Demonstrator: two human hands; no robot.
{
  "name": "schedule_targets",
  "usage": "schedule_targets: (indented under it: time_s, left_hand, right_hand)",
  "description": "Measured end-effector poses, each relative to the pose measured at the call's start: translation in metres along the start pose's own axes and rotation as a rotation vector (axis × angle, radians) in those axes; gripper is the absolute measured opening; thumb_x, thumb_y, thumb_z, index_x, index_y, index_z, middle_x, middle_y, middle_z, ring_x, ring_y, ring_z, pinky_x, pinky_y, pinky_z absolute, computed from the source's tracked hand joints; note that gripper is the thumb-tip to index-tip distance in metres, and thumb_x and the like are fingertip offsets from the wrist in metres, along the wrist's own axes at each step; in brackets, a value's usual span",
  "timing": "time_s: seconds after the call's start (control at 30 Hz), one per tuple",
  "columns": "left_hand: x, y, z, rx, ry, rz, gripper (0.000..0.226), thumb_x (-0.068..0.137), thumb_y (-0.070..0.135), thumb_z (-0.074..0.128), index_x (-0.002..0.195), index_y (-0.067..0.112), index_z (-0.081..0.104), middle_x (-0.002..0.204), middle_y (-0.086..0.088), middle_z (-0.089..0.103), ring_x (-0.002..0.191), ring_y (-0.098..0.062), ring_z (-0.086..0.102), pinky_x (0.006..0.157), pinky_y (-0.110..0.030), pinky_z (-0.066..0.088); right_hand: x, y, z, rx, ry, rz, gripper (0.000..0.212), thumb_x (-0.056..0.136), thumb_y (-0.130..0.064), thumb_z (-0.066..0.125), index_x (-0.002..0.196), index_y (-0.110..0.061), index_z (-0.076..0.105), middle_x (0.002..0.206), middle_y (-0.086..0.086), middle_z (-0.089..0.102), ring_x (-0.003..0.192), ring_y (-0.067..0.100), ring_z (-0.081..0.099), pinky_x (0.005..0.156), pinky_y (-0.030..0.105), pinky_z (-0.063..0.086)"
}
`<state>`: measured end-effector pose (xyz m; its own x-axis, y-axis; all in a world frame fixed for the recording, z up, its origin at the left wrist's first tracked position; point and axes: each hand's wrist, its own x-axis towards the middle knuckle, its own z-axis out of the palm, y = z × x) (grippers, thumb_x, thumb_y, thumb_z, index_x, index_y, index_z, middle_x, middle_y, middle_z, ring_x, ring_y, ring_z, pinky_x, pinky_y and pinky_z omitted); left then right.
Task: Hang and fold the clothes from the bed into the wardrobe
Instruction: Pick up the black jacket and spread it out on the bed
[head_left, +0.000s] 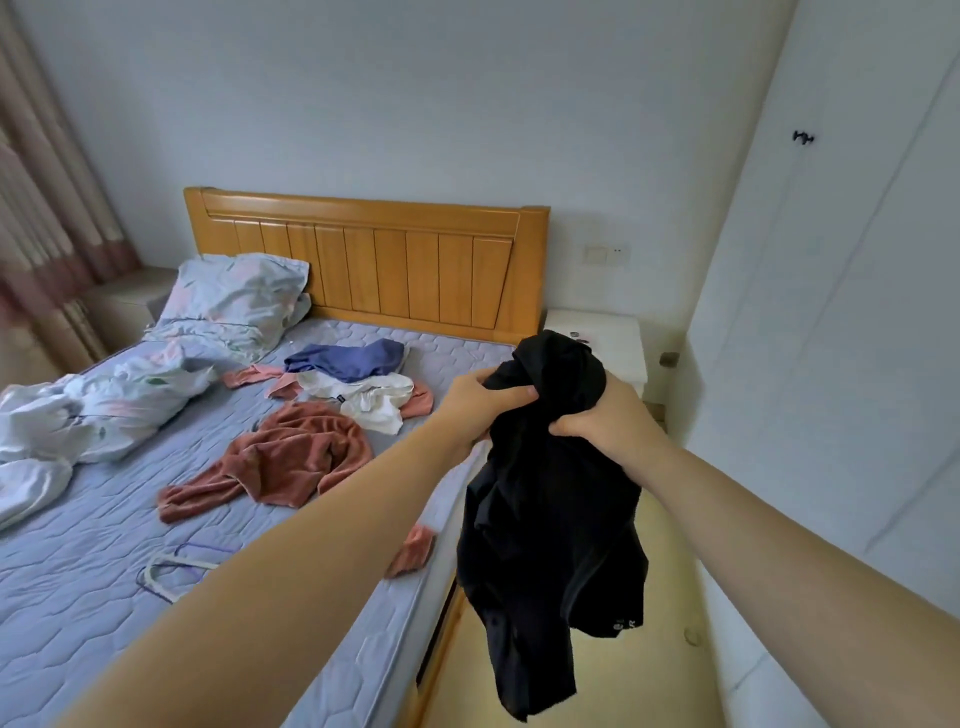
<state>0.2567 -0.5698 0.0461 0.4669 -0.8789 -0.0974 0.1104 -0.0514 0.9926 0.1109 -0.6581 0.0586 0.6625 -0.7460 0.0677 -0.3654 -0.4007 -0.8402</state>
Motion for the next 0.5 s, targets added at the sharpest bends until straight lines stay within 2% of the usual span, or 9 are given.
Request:
schedule_targets:
  time_s: [0.07, 0.17, 0.27, 0.4, 0.5]
  left_hand:
    - [0.024, -0.005, -0.02, -0.003, 0.106, 0.008, 0.016, 0.08, 0.015, 0.076, 0.084, 0.027, 0.065, 0.072, 0.012, 0.073, 0.067, -0.004, 0.07, 0.055, -0.018, 0.053]
    - [0.052, -0.017, -0.049, 0.018, 0.355, 0.069, 0.017, 0.078, 0.014, 0.076, 0.083, 0.027, 0.066, 0.073, 0.011, 0.072, 0.07, -0.005, 0.069, 0.058, -0.017, 0.053]
    - [0.071, -0.025, -0.073, 0.027, 0.583, 0.113, 0.02, 0.077, 0.013, 0.077, 0.079, 0.029, 0.065, 0.068, 0.016, 0.07, 0.063, 0.004, 0.066, 0.055, -0.012, 0.05]
    - [0.079, -0.031, -0.109, 0.005, 0.817, 0.107, 0.018, 0.075, 0.01, 0.078, 0.079, 0.024, 0.067, 0.075, 0.007, 0.072, 0.072, -0.009, 0.069, 0.061, -0.019, 0.054]
    - [0.071, -0.033, -0.134, -0.021, 0.976, 0.106, 0.022, 0.074, 0.008, 0.079, 0.078, 0.026, 0.068, 0.071, 0.009, 0.072, 0.07, -0.008, 0.07, 0.061, -0.02, 0.055]
  right_hand:
    - [0.04, 0.0, 0.017, -0.034, -0.061, -0.068, 0.057, 0.072, -0.005, 0.077, 0.123, -0.011, 0.053, 0.115, 0.008, 0.061, 0.107, 0.024, 0.057, 0.089, 0.031, 0.046]
    - [0.094, -0.002, 0.05, -0.041, -0.136, -0.19, 0.057, 0.074, -0.004, 0.074, 0.126, -0.009, 0.051, 0.12, 0.01, 0.06, 0.112, 0.026, 0.055, 0.098, 0.039, 0.045]
    - [0.137, -0.006, 0.085, 0.004, -0.208, -0.289, 0.057, 0.077, -0.002, 0.07, 0.129, -0.011, 0.05, 0.123, 0.009, 0.06, 0.116, 0.023, 0.054, 0.101, 0.033, 0.043]
    - [0.181, -0.016, 0.128, 0.01, -0.361, -0.411, 0.049, 0.075, -0.005, 0.069, 0.121, -0.012, 0.054, 0.115, 0.008, 0.063, 0.108, 0.024, 0.058, 0.088, 0.03, 0.046]
    - [0.203, -0.029, 0.16, -0.012, -0.47, -0.502, 0.05, 0.071, -0.007, 0.069, 0.118, -0.012, 0.056, 0.109, 0.006, 0.063, 0.102, 0.023, 0.059, 0.075, 0.022, 0.04]
